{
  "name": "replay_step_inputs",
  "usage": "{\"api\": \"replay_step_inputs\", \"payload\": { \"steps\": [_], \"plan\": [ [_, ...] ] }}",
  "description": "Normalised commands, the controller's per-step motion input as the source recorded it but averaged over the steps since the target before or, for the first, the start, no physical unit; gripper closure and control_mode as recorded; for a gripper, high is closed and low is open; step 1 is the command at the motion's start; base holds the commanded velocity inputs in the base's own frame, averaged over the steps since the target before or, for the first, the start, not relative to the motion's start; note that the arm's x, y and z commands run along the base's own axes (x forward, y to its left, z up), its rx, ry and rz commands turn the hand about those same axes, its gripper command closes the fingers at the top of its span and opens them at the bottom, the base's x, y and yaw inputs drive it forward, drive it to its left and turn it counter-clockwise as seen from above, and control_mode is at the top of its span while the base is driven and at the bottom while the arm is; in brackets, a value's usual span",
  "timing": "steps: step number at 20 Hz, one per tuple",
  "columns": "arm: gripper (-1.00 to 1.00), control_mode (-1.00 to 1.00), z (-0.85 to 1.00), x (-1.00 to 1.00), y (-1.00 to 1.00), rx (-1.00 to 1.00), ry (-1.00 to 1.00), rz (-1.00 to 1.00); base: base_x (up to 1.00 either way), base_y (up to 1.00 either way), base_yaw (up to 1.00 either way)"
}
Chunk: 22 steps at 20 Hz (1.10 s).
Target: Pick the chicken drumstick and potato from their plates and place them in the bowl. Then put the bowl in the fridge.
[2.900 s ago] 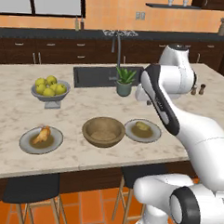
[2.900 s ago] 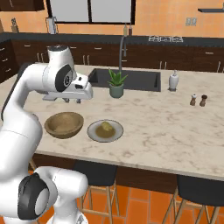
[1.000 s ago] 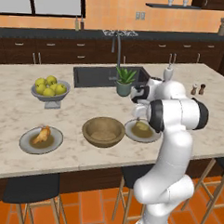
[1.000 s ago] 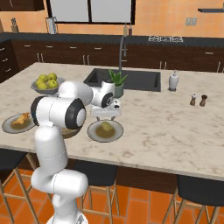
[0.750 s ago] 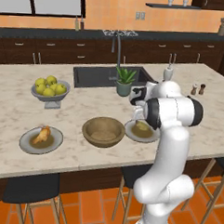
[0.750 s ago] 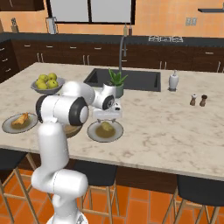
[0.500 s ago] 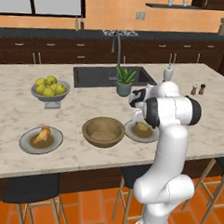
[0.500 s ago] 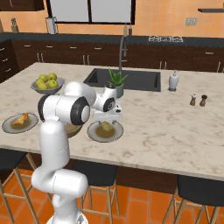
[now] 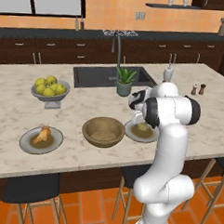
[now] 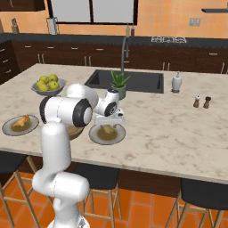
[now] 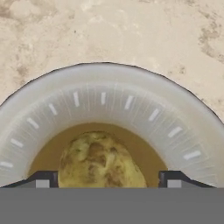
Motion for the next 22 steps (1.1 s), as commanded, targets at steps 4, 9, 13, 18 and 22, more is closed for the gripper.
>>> {"api": "replay_step_inputs", "payload": {
  "steps": [4,9,13,18,22],
  "plan": [
    [1.0,-1.0,0.0,-0.07,0.0,0.0,0.0,0.0,0.0,0.0,0.0],
    [1.0,-1.0,0.32,-0.45,0.0,0.0,0.0,-0.07,0.0,0.0,0.0],
    [1.0,-1.0,0.95,-0.42,0.36,-0.02,0.0,-0.23,0.0,0.0,0.0],
    [1.0,-1.0,0.71,-0.43,0.97,-0.07,0.0,-0.26,0.0,0.0,0.0],
    [1.0,-1.0,0.34,-0.35,1.0,-0.02,0.0,-0.23,0.0,0.0,0.0]
  ]
}}
